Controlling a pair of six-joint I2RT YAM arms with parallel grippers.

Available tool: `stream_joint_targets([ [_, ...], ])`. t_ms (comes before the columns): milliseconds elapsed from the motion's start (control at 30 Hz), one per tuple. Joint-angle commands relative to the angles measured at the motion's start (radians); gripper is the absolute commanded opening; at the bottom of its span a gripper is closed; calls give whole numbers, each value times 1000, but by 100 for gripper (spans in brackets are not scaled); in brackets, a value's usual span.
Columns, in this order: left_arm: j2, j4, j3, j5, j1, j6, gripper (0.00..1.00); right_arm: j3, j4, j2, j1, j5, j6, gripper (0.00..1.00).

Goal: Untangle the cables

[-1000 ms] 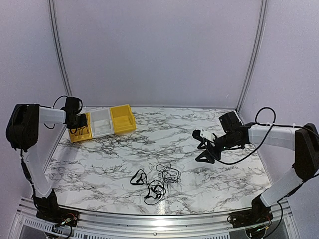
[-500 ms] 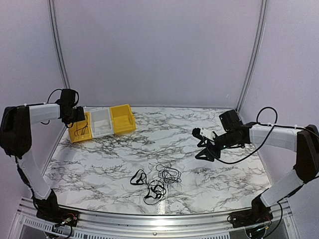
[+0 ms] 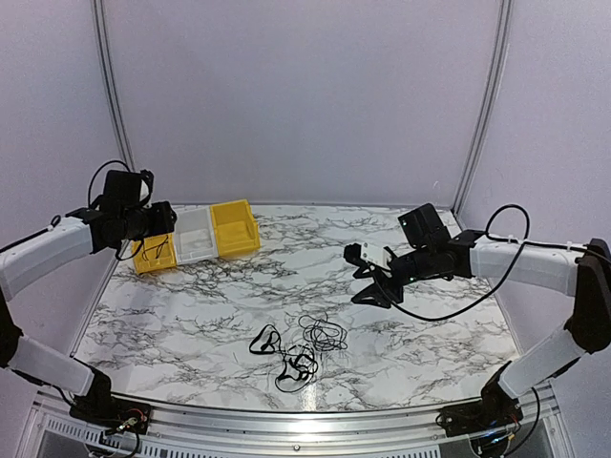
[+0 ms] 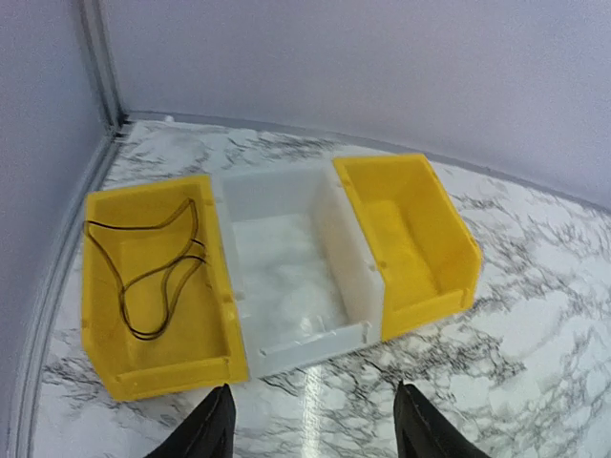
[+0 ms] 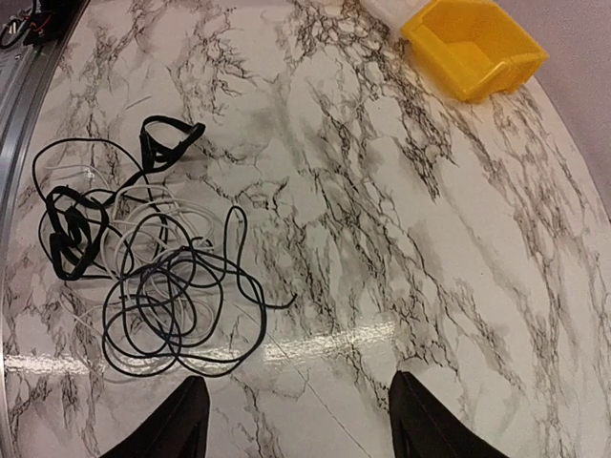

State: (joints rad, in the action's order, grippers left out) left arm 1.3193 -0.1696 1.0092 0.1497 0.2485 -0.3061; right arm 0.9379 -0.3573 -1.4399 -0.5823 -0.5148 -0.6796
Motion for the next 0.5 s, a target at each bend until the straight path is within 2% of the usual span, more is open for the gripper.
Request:
stream_joint_targets([
  [0,19,-4,-61,-168,217,36,59,32,71,-24,-54,11,46,64],
  [200,163,8,-77,-294,454,148,67,-8,129,-103,-152,36,33,64],
  [467,311,-21,-59,-372,548,219,64,-20,106,-156,-240,35,6,66],
])
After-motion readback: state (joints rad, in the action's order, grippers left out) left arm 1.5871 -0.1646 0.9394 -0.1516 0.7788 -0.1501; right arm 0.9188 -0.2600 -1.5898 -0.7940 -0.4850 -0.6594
